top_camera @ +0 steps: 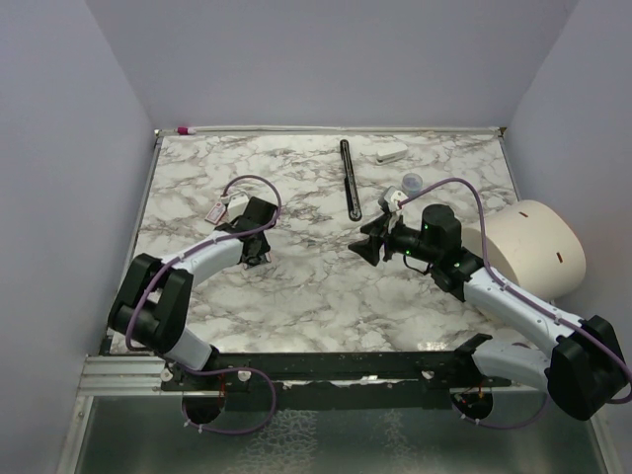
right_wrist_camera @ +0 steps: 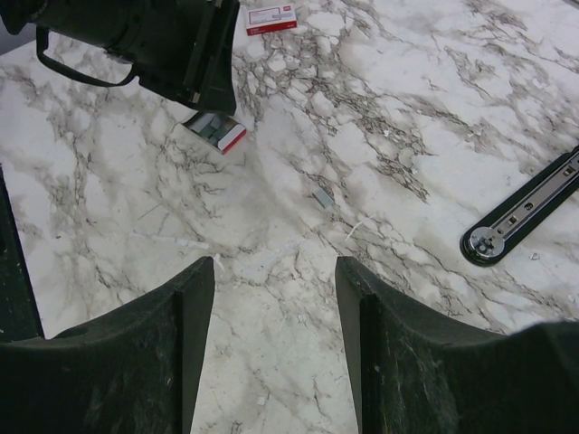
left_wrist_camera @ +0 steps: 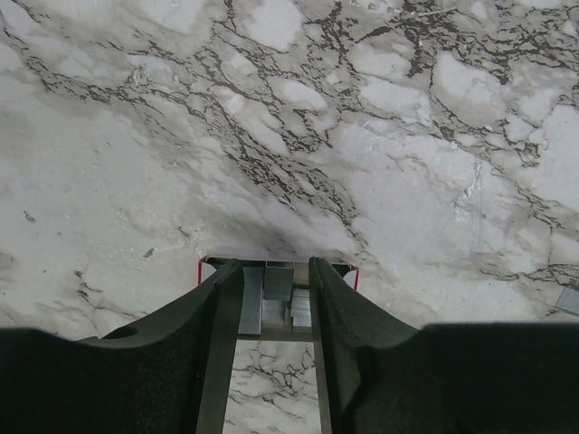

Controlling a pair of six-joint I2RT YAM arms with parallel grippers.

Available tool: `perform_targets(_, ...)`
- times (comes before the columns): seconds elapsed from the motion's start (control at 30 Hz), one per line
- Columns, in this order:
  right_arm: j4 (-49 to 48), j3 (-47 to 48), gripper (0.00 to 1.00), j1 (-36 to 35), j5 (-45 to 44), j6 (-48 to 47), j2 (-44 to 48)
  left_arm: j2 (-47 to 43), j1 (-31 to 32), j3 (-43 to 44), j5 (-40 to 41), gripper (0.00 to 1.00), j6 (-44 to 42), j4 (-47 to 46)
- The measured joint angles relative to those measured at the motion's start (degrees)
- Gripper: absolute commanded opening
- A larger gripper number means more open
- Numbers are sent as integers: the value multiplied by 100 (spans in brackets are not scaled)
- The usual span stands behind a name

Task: Unload the staples from the stapler
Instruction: Place the staple in the staple box, then adjust the staple in the staple box.

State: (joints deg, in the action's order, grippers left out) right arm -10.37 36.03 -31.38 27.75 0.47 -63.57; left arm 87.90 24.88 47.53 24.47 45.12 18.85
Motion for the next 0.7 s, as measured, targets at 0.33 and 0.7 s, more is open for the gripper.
perform_targets(0.33, -11, -2, 64, 0, 214, -15, -66, -968, -107, 0, -553, 64, -625, 136)
perform_targets(0.7, 22, 120, 68, 2, 966, -79, -654, -822, -1362, -33, -3519, 79, -1840, -466)
